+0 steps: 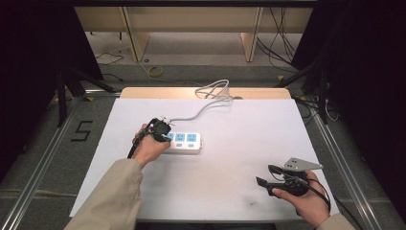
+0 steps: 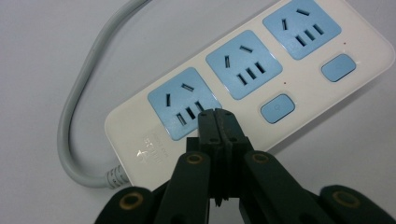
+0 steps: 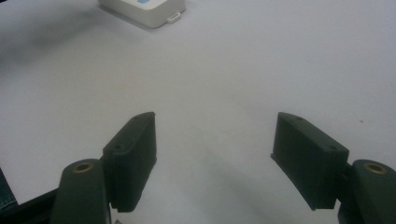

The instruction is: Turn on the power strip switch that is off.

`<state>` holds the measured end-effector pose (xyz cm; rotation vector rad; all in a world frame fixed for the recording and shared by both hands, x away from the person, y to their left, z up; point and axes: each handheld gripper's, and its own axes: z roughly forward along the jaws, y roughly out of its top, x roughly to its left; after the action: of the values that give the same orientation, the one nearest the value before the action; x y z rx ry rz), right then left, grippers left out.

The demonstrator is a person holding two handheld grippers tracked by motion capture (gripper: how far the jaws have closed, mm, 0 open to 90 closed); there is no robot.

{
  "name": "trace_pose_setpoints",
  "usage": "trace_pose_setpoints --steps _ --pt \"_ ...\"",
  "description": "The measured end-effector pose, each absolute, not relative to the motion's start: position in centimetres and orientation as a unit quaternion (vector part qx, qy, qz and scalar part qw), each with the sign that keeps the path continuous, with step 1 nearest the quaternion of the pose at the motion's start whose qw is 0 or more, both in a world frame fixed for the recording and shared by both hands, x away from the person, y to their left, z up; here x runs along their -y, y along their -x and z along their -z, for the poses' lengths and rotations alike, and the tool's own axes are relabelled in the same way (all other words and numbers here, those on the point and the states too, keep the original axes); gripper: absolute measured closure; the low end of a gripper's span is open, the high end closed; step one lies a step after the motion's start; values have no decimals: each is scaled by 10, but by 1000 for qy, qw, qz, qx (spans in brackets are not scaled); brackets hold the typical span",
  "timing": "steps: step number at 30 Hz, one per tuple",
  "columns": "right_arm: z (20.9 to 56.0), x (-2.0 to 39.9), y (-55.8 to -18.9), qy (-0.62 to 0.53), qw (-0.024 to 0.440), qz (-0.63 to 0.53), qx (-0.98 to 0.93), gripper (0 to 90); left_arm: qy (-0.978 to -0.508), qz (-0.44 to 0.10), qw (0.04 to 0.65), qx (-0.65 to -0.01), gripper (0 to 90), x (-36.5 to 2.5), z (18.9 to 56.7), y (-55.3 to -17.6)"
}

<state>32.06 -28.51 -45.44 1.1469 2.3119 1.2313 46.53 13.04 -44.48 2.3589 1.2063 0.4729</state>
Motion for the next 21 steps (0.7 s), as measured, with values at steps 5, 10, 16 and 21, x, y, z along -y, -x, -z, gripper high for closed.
trace_pose_setpoints --steps 5,10,16,21 --pt "454 285 -321 -396 141 -426 -801 308 -855 -175 220 -435 900 -129 445 -465" --pt "455 285 -321 -397 140 -425 -801 308 -855 -176 218 -436 900 -128 445 -464" --pt "455 285 -321 -396 140 -426 -801 308 -854 -176 217 -438 900 -128 446 -464" --pt "455 285 -321 -395 141 -426 -802 308 -853 -181 215 -441 900 -127 446 -464"
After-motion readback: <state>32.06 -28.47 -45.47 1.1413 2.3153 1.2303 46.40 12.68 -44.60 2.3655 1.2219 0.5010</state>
